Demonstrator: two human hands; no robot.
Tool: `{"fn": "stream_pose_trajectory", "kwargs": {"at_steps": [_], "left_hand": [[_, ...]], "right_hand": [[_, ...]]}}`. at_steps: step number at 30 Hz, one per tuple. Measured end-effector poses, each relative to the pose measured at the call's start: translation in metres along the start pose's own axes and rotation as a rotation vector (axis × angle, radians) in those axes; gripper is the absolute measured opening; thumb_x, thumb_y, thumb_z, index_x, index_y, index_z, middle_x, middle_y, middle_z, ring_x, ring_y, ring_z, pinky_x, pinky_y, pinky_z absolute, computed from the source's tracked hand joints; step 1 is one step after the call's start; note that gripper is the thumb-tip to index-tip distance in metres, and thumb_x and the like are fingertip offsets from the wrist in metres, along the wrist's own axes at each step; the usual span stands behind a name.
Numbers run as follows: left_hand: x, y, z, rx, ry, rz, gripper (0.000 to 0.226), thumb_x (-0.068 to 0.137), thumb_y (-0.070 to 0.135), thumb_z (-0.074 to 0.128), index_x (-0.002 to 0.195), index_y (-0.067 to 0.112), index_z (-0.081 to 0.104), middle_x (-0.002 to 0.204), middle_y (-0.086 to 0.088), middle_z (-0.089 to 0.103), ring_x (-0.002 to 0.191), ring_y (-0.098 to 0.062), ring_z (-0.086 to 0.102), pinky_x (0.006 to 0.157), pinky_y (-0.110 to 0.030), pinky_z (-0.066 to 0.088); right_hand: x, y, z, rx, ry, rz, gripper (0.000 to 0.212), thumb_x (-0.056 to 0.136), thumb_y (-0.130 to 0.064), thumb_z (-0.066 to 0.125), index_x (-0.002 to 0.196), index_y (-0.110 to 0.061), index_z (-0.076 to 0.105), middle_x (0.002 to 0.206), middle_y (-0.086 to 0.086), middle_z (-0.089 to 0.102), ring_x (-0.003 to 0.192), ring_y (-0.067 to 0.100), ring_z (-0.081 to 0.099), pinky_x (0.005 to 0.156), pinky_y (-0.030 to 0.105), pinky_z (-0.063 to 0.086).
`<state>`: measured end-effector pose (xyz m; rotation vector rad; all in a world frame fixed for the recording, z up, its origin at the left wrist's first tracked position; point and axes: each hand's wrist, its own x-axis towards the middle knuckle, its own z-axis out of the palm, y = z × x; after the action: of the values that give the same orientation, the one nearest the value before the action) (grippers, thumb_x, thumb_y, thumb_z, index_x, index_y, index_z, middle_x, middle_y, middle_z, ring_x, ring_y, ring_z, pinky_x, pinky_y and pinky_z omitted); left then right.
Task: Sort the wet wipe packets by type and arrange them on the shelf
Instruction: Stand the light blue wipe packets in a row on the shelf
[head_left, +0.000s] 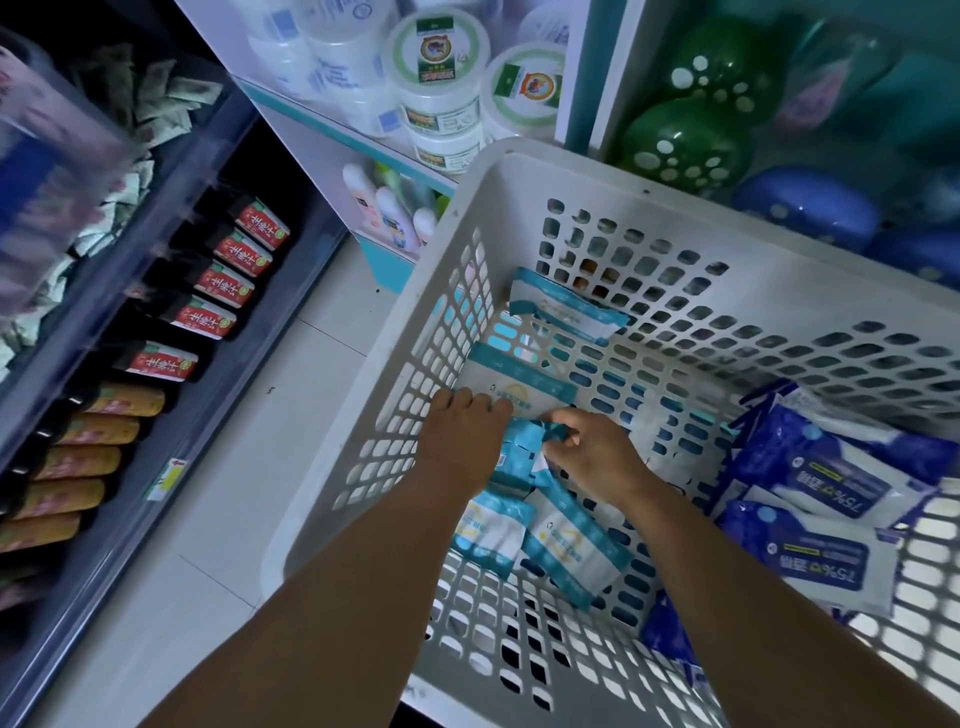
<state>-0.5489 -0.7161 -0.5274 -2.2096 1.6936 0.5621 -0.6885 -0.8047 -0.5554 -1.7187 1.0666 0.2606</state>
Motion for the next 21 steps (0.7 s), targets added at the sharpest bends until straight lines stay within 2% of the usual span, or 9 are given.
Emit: {"fn": "stream_pose_trajectory", "kwargs": {"at_steps": [3,6,8,10,13,17,19,21], "left_hand": [[0.0,0.001,-0.002,0.001,-0.008,-0.024,0.043,0.087,0.006,0.051,0.128,0.014,0.039,0.125,-0.005,0.052,0.12,-0.025,0.043,0.104,-0.035,0.026],[0.0,0.002,-0.004,0.0,0.0,-0.024,0.04,0.09,0.01,0.051,0.128,0.013,0.039,0.126,-0.006,0.051,0.12,-0.025,0.043,0.103,-0.034,0.027],[0.002,0.002,-0.008,0.001,0.013,-0.02,0.045,0.089,0.01,0.052,0.131,0.012,0.038,0.127,-0.007,0.05,0.12,-0.026,0.043,0.104,-0.034,0.027],[0.006,0.002,-0.012,0.0,0.042,-0.009,0.052,0.085,0.006,0.054,0.133,0.012,0.036,0.127,-0.007,0.048,0.12,-0.027,0.043,0.105,-0.035,0.026],[0.014,0.005,-0.013,-0.034,0.058,0.013,0.058,0.084,0.003,0.056,0.136,0.015,0.033,0.129,-0.006,0.046,0.12,-0.026,0.044,0.104,-0.035,0.029],[0.022,0.015,-0.009,-0.056,0.037,0.062,0.063,0.086,0.005,0.055,0.142,0.015,0.027,0.14,-0.007,0.037,0.127,-0.026,0.039,0.109,-0.037,0.027],[0.025,0.016,-0.007,-0.028,0.023,0.059,0.071,0.088,0.007,0.054,0.148,0.016,0.016,0.152,-0.01,0.021,0.137,-0.028,0.027,0.114,-0.04,0.021],[0.028,0.013,-0.005,-0.012,-0.01,0.035,0.08,0.091,0.01,0.054,0.151,0.018,0.002,0.158,-0.01,0.002,0.145,-0.03,0.008,0.118,-0.042,0.012]], "right_hand": [[-0.001,-0.002,0.004,0.003,-0.013,-0.004,0.031,0.085,-0.017,0.063,0.116,-0.019,0.063,0.098,-0.003,0.068,0.086,0.014,0.063,0.072,0.022,0.047],[0.003,-0.002,0.009,-0.123,0.143,-0.019,0.019,0.089,-0.013,0.057,0.105,-0.007,0.065,0.093,0.006,0.069,0.083,0.022,0.061,0.07,0.031,0.047],[0.005,0.001,0.004,-0.106,0.237,0.022,0.018,0.09,-0.01,0.055,0.104,-0.004,0.065,0.087,0.006,0.063,0.081,0.025,0.06,0.064,0.027,0.04],[0.006,0.009,-0.006,-0.071,0.339,0.089,0.019,0.091,-0.01,0.056,0.108,-0.006,0.066,0.094,0.007,0.066,0.085,0.026,0.062,0.065,0.023,0.038],[0.002,0.023,-0.025,-0.055,0.462,0.199,0.022,0.094,-0.013,0.054,0.113,-0.007,0.063,0.105,0.013,0.068,0.086,0.027,0.062,0.066,0.029,0.045],[-0.001,0.029,-0.033,-0.108,0.48,0.25,0.027,0.096,-0.015,0.05,0.121,-0.006,0.056,0.112,0.015,0.063,0.101,0.03,0.061,0.073,0.03,0.046],[0.0,0.029,-0.031,-0.143,0.424,0.17,0.039,0.091,-0.019,0.057,0.128,-0.01,0.051,0.121,0.011,0.058,0.113,0.028,0.054,0.086,0.033,0.047],[0.003,0.028,-0.027,-0.322,0.344,0.088,0.06,0.085,-0.031,0.064,0.139,-0.018,0.041,0.134,0.004,0.05,0.126,0.025,0.042,0.106,0.038,0.035]]}}
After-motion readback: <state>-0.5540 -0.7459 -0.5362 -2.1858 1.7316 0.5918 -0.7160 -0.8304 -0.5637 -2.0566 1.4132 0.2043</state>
